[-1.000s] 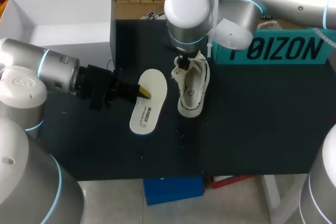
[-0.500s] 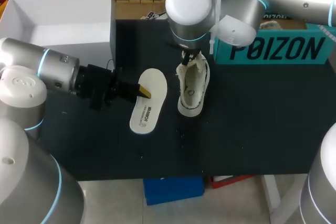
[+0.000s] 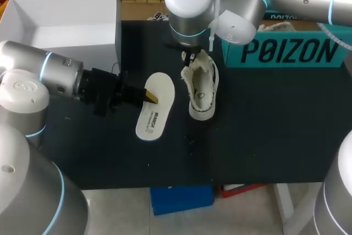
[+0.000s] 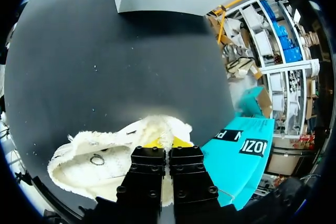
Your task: Take the shoe out of the shoebox, open the shoe tongue, remove and reinsert the insole, then place the shoe into the shoebox
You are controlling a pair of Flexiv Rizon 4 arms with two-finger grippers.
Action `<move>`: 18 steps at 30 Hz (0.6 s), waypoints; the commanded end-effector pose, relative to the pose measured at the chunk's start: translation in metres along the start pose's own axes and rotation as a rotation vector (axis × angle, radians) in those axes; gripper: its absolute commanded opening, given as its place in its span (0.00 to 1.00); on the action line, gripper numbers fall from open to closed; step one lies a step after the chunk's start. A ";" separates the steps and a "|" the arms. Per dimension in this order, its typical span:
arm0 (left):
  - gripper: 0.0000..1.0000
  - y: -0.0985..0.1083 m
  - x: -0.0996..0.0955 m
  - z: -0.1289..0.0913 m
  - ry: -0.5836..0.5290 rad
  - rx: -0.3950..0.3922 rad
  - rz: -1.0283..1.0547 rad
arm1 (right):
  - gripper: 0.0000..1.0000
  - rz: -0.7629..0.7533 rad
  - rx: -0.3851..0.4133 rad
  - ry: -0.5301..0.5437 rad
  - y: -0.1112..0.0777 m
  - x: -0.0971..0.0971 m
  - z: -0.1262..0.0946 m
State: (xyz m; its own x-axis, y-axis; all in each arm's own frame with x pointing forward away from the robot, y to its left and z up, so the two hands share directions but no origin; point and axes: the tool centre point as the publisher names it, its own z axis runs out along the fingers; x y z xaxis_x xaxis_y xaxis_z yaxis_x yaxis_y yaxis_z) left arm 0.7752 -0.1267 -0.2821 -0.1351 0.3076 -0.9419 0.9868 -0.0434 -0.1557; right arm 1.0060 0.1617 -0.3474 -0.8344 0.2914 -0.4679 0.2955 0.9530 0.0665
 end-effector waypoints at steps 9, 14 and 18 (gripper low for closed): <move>0.00 0.001 0.002 -0.002 0.001 -0.010 -0.003 | 0.00 -0.019 0.006 0.067 0.011 0.004 0.035; 0.00 0.002 0.002 -0.002 0.002 -0.012 -0.005 | 0.00 -0.014 0.001 0.090 0.012 0.008 0.045; 0.00 0.003 0.001 -0.002 0.002 -0.013 -0.005 | 0.00 -0.010 0.001 0.102 0.012 0.010 0.049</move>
State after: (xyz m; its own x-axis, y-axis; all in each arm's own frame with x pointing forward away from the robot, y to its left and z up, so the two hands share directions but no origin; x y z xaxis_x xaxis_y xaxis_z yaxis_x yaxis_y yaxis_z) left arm 0.7783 -0.1236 -0.2835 -0.1410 0.3086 -0.9407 0.9868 -0.0329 -0.1587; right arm 1.0182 0.1684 -0.3836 -0.8782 0.2885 -0.3816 0.2872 0.9559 0.0618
